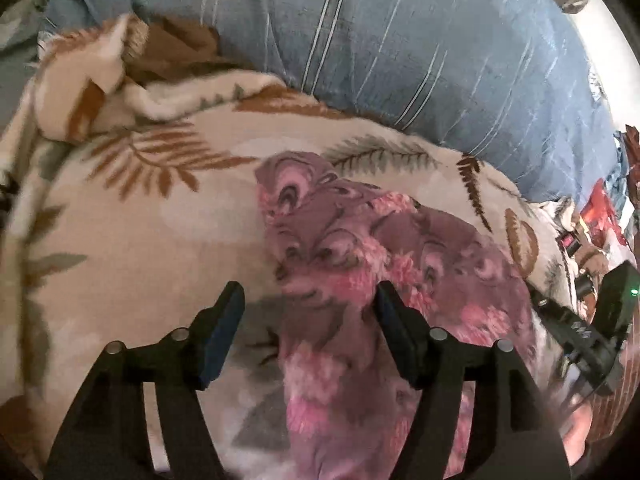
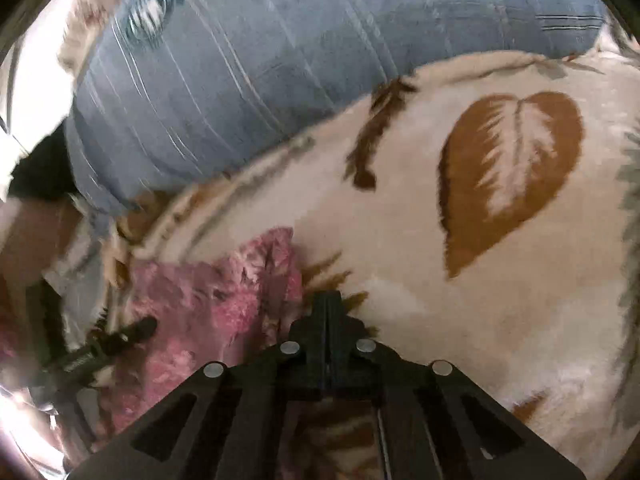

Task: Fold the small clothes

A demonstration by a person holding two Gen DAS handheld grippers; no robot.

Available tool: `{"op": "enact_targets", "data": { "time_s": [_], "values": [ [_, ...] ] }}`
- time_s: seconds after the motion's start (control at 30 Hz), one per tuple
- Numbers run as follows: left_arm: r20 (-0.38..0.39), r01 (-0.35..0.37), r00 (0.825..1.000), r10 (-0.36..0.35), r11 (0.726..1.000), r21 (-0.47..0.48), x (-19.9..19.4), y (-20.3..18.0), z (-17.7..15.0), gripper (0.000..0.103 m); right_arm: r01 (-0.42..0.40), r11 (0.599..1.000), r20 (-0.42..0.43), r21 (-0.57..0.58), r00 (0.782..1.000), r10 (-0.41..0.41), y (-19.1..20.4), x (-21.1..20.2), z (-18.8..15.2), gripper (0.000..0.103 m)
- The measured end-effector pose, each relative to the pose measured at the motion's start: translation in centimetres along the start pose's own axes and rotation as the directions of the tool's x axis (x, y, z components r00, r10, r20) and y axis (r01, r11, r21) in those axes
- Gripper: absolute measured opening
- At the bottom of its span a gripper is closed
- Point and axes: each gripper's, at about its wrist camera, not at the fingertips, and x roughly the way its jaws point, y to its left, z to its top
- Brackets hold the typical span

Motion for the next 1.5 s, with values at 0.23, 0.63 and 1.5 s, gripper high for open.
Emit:
{"op": "enact_targets", "data": {
  "time_s": [0.23, 0.63, 1.5],
  "values": [
    [0.025, -0.072, 0.997, 0.069, 0.985, 0.155, -1.2, -2.0, -3.8, 0.067, -0.181, 0.957, -0.03, -0.226, 0.983, 0.179, 4.0, -2.1, -3.1, 0.012],
    [0.049, -0.106, 0.994, 0.098, 0.968, 0.226, -4.8, -3.4, -8.4, 0.082, -0.165, 0.912, -0.101, -0.376, 0.985, 0.137, 5.6, -4.0, -7.1, 0.019],
    [0.057, -0.192, 0.981, 0.184, 0.95, 0.247, -6.6, -5.4, -15.6, 0.087, 0.131, 0.918, -0.04, -0.375, 0.987, -0.157, 3.1, -10.0, -13.4, 0.077]
  ]
}}
